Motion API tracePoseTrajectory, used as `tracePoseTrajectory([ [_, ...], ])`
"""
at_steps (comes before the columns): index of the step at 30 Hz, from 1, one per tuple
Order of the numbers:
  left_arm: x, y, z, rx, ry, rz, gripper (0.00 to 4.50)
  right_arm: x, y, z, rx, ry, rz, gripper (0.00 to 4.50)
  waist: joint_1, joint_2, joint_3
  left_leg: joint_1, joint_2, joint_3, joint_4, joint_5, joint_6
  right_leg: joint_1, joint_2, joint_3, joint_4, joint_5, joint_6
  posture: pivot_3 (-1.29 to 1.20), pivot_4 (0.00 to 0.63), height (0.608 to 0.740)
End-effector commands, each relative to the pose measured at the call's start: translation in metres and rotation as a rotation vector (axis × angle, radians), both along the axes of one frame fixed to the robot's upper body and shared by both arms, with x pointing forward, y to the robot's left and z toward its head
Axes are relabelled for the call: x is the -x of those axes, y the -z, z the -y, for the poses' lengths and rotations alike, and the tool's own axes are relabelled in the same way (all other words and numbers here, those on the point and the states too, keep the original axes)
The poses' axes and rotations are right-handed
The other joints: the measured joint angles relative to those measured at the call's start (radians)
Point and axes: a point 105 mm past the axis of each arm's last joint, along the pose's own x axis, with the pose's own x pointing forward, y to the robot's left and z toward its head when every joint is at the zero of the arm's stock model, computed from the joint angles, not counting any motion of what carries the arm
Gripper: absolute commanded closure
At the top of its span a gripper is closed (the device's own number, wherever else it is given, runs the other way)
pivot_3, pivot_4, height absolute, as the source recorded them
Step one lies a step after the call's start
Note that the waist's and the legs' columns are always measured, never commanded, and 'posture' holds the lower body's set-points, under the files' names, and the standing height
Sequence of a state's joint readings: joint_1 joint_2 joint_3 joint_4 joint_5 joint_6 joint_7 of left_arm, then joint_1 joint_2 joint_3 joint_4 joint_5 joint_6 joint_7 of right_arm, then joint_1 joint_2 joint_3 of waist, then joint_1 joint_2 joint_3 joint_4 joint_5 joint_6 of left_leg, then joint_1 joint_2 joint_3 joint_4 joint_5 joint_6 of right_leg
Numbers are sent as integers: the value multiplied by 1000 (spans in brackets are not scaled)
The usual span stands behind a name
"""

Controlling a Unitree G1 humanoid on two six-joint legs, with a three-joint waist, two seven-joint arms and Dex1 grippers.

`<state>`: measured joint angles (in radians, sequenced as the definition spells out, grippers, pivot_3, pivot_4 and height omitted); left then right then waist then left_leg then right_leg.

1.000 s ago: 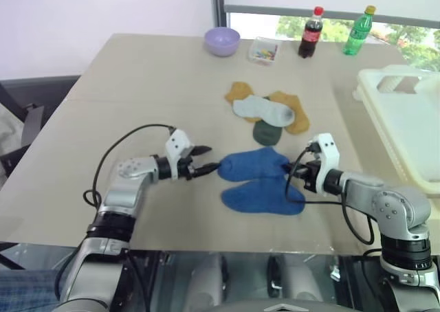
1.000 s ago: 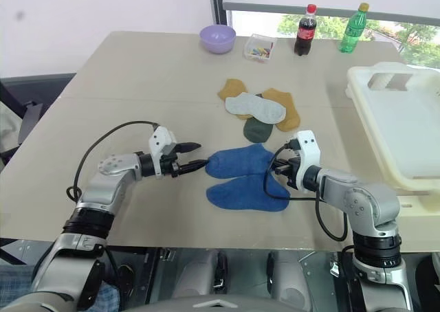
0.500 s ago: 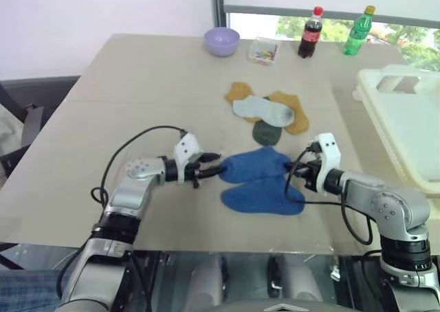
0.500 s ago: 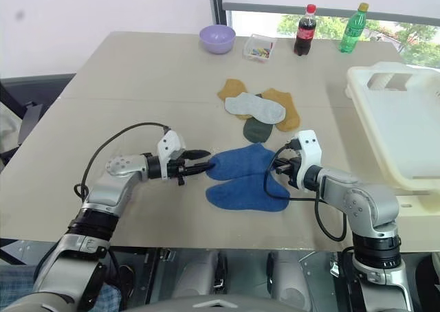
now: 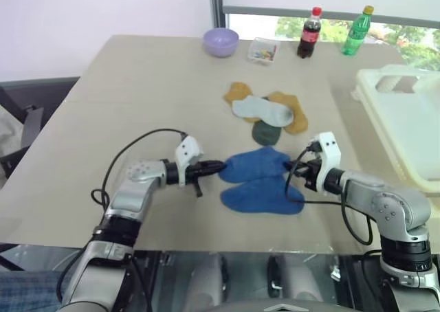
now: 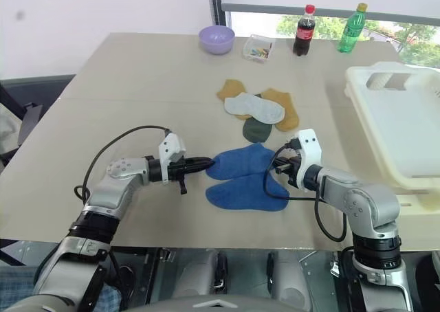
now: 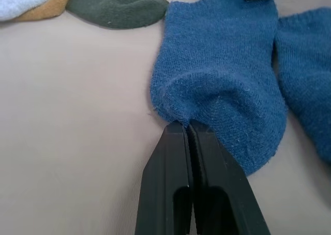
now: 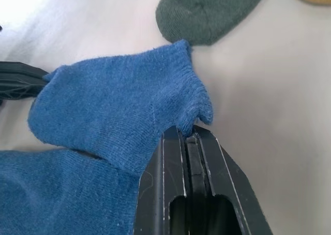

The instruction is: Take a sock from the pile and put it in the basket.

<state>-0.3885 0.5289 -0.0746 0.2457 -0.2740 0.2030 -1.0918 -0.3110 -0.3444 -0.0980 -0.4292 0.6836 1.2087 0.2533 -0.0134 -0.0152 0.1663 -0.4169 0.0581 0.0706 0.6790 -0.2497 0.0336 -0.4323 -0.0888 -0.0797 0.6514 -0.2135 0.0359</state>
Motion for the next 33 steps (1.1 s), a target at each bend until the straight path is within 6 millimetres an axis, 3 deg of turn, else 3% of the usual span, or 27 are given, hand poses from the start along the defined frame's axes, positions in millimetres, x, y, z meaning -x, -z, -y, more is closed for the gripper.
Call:
tracePoseTrajectory([
  [1,5,-9,-6,69,-32,-24,4463,7,-27,-6,-42,-25,100,4500,-1,0,0,0,0,0,-1,0,0,0,0,0,0,0,0,0,150,736],
  [6,15,-25,-13,154,-54,-39,4463,20,-46,-14,-96,-41,148,4500,2,0,0,0,0,0,-5,0,0,-1,1,0,-4,0,0,0,150,736],
  [17,49,-54,-21,261,-65,-98,4463,54,-52,-3,-52,-18,153,4500,3,0,1,-1,0,0,-10,0,0,-1,1,-1,-10,2,-3,0,150,736],
  [22,70,-49,-14,251,-24,-181,4463,67,-39,2,-39,-9,88,4500,3,0,1,-1,0,0,-10,0,0,0,1,-1,-10,0,-1,0,150,736],
  [33,89,-30,7,266,-5,-256,4463,79,-23,12,6,19,14,4500,5,0,1,0,-1,1,-10,0,0,0,1,1,-10,-2,-4,0,150,736],
])
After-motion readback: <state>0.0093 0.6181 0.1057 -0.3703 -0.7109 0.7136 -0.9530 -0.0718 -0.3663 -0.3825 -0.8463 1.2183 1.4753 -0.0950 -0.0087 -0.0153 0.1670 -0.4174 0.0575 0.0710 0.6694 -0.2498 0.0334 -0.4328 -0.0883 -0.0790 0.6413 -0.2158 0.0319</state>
